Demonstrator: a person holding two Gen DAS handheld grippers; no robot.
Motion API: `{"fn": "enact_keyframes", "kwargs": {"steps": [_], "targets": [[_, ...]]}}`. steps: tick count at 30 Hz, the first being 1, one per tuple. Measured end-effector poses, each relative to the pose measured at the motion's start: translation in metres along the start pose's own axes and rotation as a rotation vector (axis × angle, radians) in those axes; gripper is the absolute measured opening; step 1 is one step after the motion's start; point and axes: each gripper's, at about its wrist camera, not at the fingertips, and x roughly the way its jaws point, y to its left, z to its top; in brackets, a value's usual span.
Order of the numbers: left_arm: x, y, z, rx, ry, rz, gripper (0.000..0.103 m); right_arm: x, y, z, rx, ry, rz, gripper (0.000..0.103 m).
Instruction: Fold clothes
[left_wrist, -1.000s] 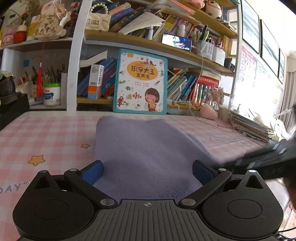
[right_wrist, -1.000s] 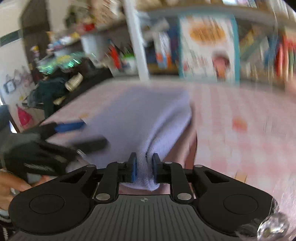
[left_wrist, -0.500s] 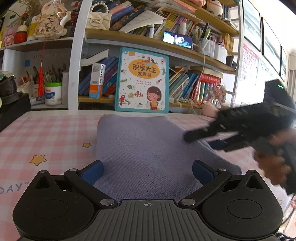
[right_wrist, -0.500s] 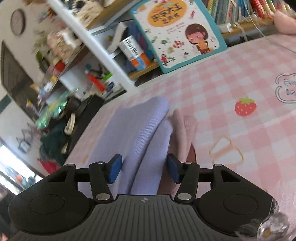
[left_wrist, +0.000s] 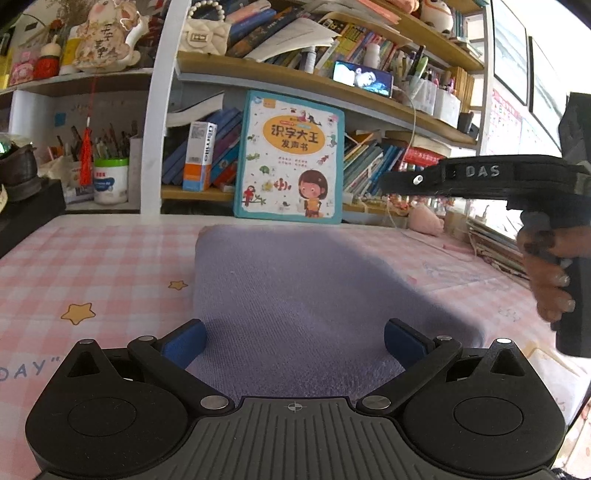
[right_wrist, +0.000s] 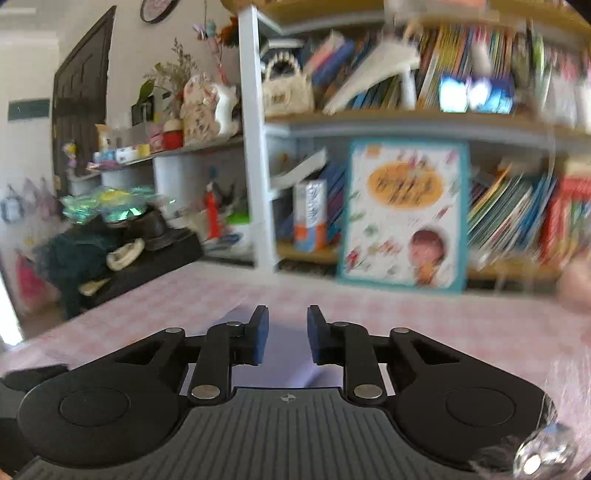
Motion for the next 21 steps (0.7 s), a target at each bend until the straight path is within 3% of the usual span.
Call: {"fn": "enact_keyframes", "kwargs": {"steps": [3, 10, 11, 12, 14, 18, 21], "targets": [[0.000, -0.001, 0.000, 0.004, 0.002, 0.004, 0.103, 0.001, -0.016, 0.001, 0.091, 0.094, -0.009, 0.040], [0.000, -0.001, 0.000, 0.004, 0.001, 0.006, 0.103, 0.010, -0.030, -0.038, 0.320, 0.307, 0.151, 0.042], [0.000, -0.001, 0.000, 0.006, 0.001, 0.006, 0.103, 0.009, -0.027, -0.043, 0.313, 0.324, 0.157, 0.037], [0.000, -0.001, 0.000, 0.008, 0.001, 0.006, 0.103, 0.009, -0.024, -0.048, 0.304, 0.337, 0.163, 0.020], [0.000, -0.001, -0.001, 0.008, 0.002, 0.007, 0.103, 0.001, -0.014, -0.046, 0.252, 0.308, 0.162, 0.012], [0.000, 0.003, 0.000, -0.019, 0.002, -0.007, 0.103, -0.025, 0.002, -0.035, 0.191, 0.209, 0.164, 0.010], [0.003, 0.006, 0.000, -0.036, 0.017, -0.015, 0.103, -0.023, -0.002, -0.046, 0.203, 0.239, 0.138, 0.010]]}}
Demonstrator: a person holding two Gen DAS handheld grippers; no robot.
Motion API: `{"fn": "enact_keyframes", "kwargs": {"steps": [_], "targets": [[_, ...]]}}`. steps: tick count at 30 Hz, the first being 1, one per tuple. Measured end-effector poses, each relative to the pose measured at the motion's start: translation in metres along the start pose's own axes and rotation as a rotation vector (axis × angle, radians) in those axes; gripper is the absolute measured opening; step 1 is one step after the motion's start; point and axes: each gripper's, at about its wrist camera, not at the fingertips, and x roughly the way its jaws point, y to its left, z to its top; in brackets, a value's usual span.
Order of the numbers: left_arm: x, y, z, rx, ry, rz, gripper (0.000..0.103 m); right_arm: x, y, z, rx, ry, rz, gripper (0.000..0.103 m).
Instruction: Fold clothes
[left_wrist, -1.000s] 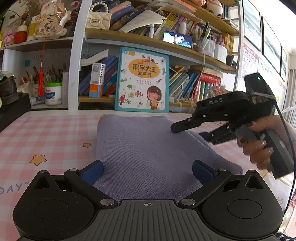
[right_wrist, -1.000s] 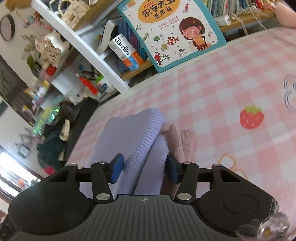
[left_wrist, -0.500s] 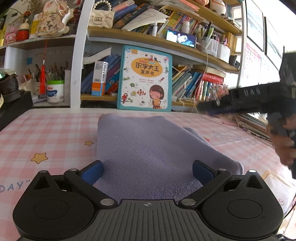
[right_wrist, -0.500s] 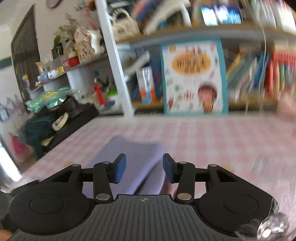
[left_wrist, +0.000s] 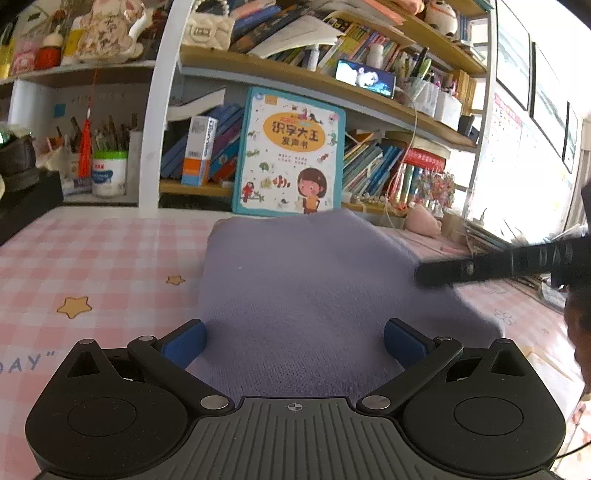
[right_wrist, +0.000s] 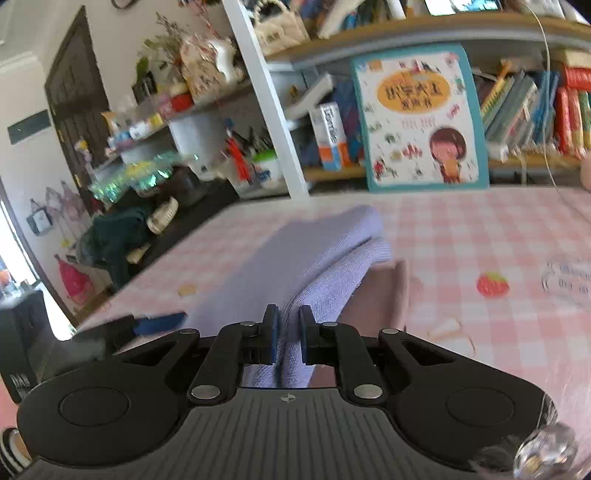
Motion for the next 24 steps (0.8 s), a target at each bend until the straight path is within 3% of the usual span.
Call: {"fn": "enact_keyframes", "kwargs": {"steps": [2, 5, 8, 10, 12, 15, 21, 24], "targets": [[0.002, 0.000, 0.000, -0.004, 0.009, -0.002, 0.103, 0.011, -0.010, -0.012, 0.011, 0.050, -0.030, 0.011], [0.002, 0.002, 0.000, -0.012, 0.009, -0.005, 0.103, 0.014, -0.023, -0.022, 0.063, 0.036, 0.009, 0.012], [0.002, 0.002, 0.000, -0.015, 0.010, -0.003, 0.103, 0.014, -0.016, -0.018, 0.026, 0.051, -0.019, 0.015], [0.001, 0.002, -0.001, -0.022, 0.006, -0.005, 0.103, 0.010, -0.011, -0.018, 0.003, 0.045, -0.046, 0.022], [0.000, 0.004, -0.001, -0.031, 0.003, -0.008, 0.103, 0.006, -0.010, -0.018, -0.003, 0.036, -0.070, 0.044], [0.001, 0.005, -0.001, -0.038, 0.005, -0.010, 0.103, 0.000, -0.025, -0.018, 0.087, 0.022, -0.077, 0.058], [0.004, 0.007, 0.004, -0.022, 0.040, -0.021, 0.103, 0.001, -0.061, -0.023, 0.319, 0.079, -0.013, 0.062], [0.009, 0.012, 0.013, -0.012, 0.078, -0.029, 0.103, 0.005, -0.069, -0.019, 0.367, 0.111, 0.025, 0.062]]}}
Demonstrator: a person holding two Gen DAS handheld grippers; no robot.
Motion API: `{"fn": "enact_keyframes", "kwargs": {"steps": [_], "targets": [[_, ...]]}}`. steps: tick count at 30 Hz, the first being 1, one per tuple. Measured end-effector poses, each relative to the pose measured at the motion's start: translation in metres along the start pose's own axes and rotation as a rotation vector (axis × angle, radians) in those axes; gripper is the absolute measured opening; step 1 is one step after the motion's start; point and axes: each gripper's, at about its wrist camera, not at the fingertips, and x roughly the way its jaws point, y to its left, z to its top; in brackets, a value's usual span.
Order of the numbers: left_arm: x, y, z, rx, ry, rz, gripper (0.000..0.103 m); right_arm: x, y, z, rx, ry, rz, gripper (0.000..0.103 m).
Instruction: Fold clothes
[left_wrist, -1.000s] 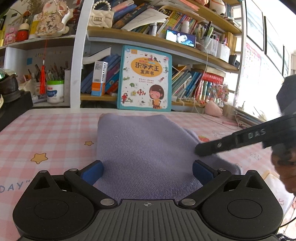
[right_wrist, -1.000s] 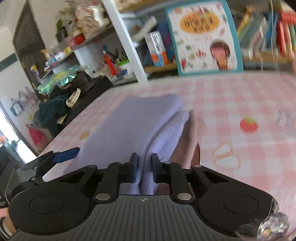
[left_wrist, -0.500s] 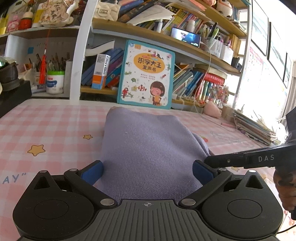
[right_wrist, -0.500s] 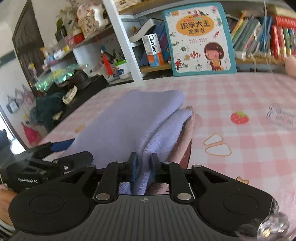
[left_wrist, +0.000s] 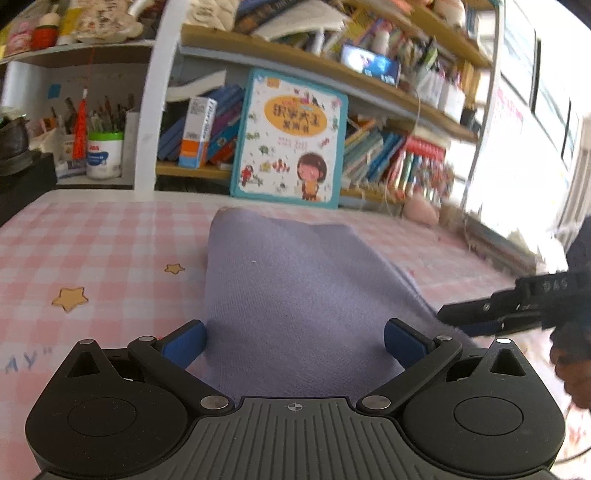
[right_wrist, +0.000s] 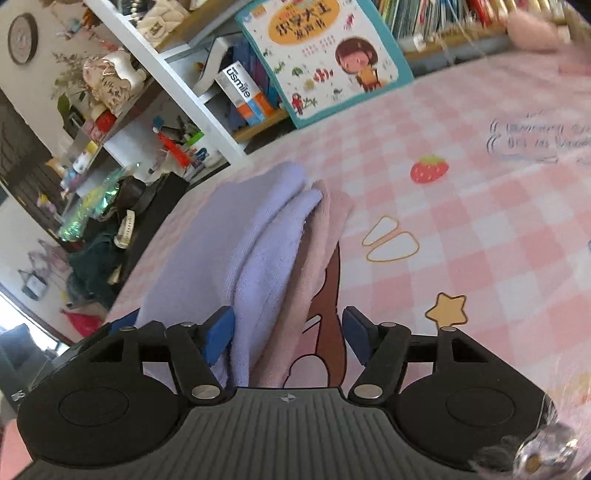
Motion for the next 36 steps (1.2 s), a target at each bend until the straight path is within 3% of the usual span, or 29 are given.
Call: {"fn": "enact_keyframes", "kwargs": {"steps": [5, 8, 11, 13, 15, 17, 20, 22, 23, 24, 27, 32, 36], "targets": [[0.011, 0.025, 0.023, -0.124, 0.054, -0.113, 0.102, 0.012, 0.000, 0.014, 0.029, 0.049, 0.031, 0.062], [0.022, 0.035, 0.030, -0.165, 0.092, -0.129, 0.096, 0.022, 0.002, 0.018, 0.025, 0.077, 0.044, 0.061], [0.030, 0.040, 0.033, -0.181, 0.113, -0.133, 0.092, 0.029, 0.006, 0.021, -0.006, 0.086, 0.059, 0.051], [0.032, 0.041, 0.034, -0.175, 0.116, -0.114, 0.084, 0.031, 0.010, 0.022, -0.046, 0.085, 0.058, 0.046], [0.031, 0.041, 0.033, -0.169, 0.116, -0.095, 0.068, 0.029, 0.020, 0.022, -0.138, 0.064, 0.042, 0.034], [0.028, 0.041, 0.034, -0.186, 0.116, -0.099, 0.058, 0.025, 0.031, 0.020, -0.233, 0.038, 0.017, 0.026], [0.021, 0.037, 0.033, -0.191, 0.126, -0.117, 0.055, 0.021, 0.041, 0.018, -0.331, 0.018, -0.032, 0.024], [0.018, 0.036, 0.030, -0.188, 0.134, -0.130, 0.055, 0.018, 0.039, 0.018, -0.329, 0.024, -0.039, 0.026], [0.017, 0.040, 0.029, -0.208, 0.141, -0.139, 0.057, 0.017, 0.034, 0.020, -0.298, 0.035, -0.027, 0.032], [0.018, 0.045, 0.029, -0.240, 0.150, -0.149, 0.059, 0.018, 0.029, 0.022, -0.260, 0.051, -0.015, 0.046], [0.022, 0.062, 0.029, -0.349, 0.181, -0.181, 0.066, 0.022, 0.016, 0.023, -0.174, 0.105, 0.021, 0.062], [0.034, 0.067, 0.025, -0.391, 0.212, -0.217, 0.067, 0.029, 0.008, 0.023, -0.098, 0.137, 0.068, 0.067], [0.041, 0.069, 0.022, -0.410, 0.221, -0.242, 0.068, 0.034, 0.004, 0.027, -0.039, 0.133, 0.105, 0.062]]}}
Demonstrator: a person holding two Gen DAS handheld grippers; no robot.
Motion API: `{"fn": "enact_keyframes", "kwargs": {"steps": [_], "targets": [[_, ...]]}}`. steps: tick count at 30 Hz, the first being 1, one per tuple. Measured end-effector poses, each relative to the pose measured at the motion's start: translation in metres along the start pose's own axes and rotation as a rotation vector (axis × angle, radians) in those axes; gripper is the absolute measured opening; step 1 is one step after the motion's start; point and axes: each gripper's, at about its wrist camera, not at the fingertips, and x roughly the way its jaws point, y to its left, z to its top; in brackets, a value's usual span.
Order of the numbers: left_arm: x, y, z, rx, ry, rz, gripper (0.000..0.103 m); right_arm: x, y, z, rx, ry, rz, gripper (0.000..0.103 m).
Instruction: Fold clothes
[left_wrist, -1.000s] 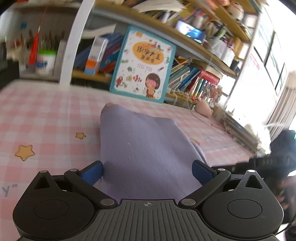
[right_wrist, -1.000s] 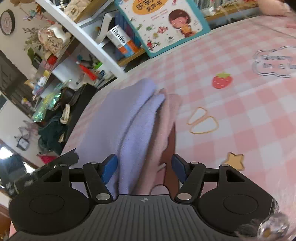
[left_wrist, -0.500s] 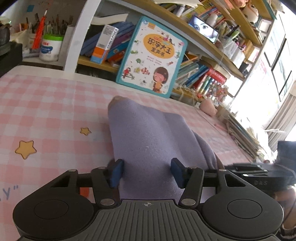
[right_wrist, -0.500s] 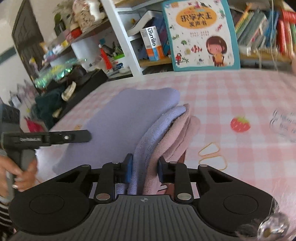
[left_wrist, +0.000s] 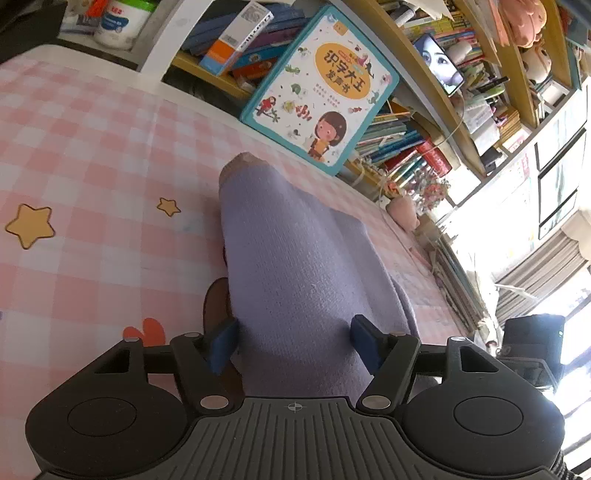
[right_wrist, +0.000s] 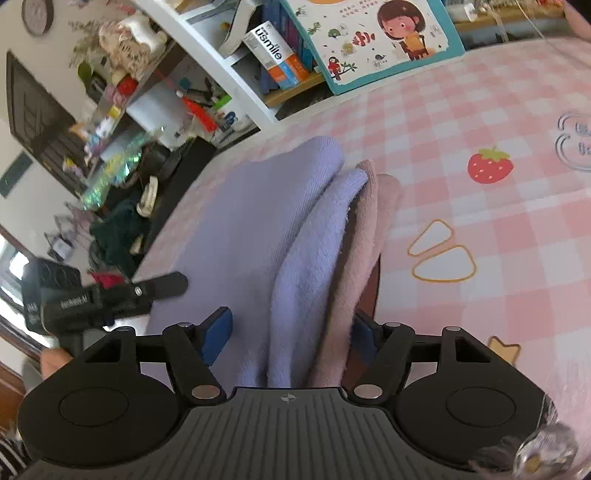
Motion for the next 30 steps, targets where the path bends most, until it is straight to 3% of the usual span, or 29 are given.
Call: {"fn": "enact_keyframes", "kwargs": {"steps": [3, 6, 9, 11, 18, 22, 25, 27, 30], "targets": [[0.000, -0.004, -0.002, 0.013, -0.006, 0.006, 0.067, 0.003, -0.003, 0.003, 0.039, -0.008, 0.006, 0.044], [-0.005, -0.016, -0.007, 0.069, -0.024, 0.041, 0.063, -0.002, 0.007, 0.000, -0.036, -0.043, -0.022, 0.033], [-0.008, -0.032, -0.012, 0.151, -0.031, 0.080, 0.063, -0.006, 0.031, -0.009, -0.214, -0.075, -0.106, 0.032], [-0.008, -0.032, -0.011, 0.152, -0.019, 0.083, 0.064, -0.008, 0.034, -0.012, -0.239, -0.073, -0.120, 0.032], [-0.005, -0.015, -0.007, 0.080, 0.007, 0.033, 0.071, -0.006, 0.007, -0.004, -0.044, -0.028, -0.044, 0.047], [0.001, -0.008, -0.007, 0.052, 0.010, 0.008, 0.072, -0.004, 0.000, -0.004, 0.008, -0.017, -0.016, 0.050], [0.002, -0.010, -0.011, 0.064, -0.007, 0.008, 0.070, -0.004, 0.001, -0.005, 0.001, -0.023, -0.010, 0.041], [0.000, -0.019, -0.015, 0.118, -0.023, 0.035, 0.061, -0.006, 0.008, -0.008, -0.046, -0.043, -0.026, 0.036], [-0.004, -0.033, -0.019, 0.191, -0.040, 0.075, 0.056, -0.011, 0.022, -0.013, -0.139, -0.077, -0.065, 0.032]]}}
